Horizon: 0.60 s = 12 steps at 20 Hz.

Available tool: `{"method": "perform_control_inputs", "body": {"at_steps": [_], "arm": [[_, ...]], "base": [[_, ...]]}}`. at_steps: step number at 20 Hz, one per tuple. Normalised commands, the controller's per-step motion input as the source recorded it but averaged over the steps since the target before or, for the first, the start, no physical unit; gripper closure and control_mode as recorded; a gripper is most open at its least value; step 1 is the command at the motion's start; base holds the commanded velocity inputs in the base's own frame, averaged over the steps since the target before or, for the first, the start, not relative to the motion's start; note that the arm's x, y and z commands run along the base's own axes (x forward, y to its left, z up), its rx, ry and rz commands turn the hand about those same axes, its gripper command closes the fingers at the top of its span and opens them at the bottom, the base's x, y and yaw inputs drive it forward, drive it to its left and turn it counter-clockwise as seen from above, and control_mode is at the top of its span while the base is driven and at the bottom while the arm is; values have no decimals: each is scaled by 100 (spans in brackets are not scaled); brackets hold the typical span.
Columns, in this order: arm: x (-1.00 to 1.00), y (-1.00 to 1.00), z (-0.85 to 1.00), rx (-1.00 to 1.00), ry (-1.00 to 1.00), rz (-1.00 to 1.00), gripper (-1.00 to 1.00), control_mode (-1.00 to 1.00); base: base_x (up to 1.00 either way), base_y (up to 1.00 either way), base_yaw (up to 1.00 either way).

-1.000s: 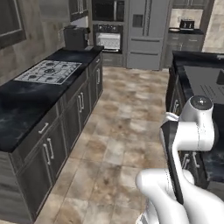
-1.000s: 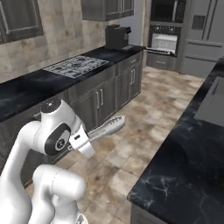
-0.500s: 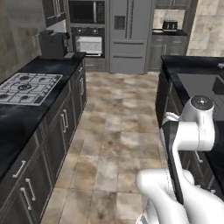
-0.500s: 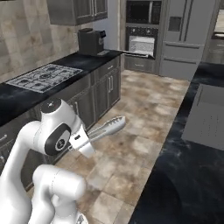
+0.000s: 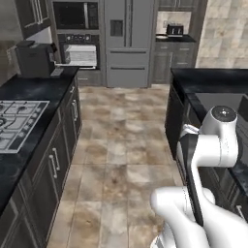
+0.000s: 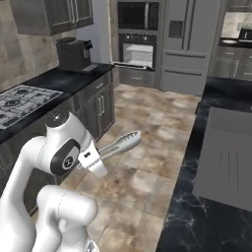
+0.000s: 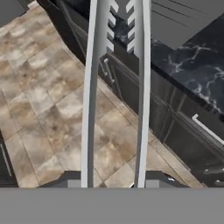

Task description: Pick up the tongs from the counter and place them near the plate next to the oven.

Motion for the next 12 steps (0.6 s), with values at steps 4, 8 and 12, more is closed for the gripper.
{"method": "perform_control_inputs", "body": {"at_steps": [4,8,12], "arm": [[0,0,0,0,0,0,100,100],[0,0,0,0,0,0,100,100],[0,0,0,0,0,0,100,100]], "base": [[100,16,-21],[100,25,-20],[100,29,-19]]}}
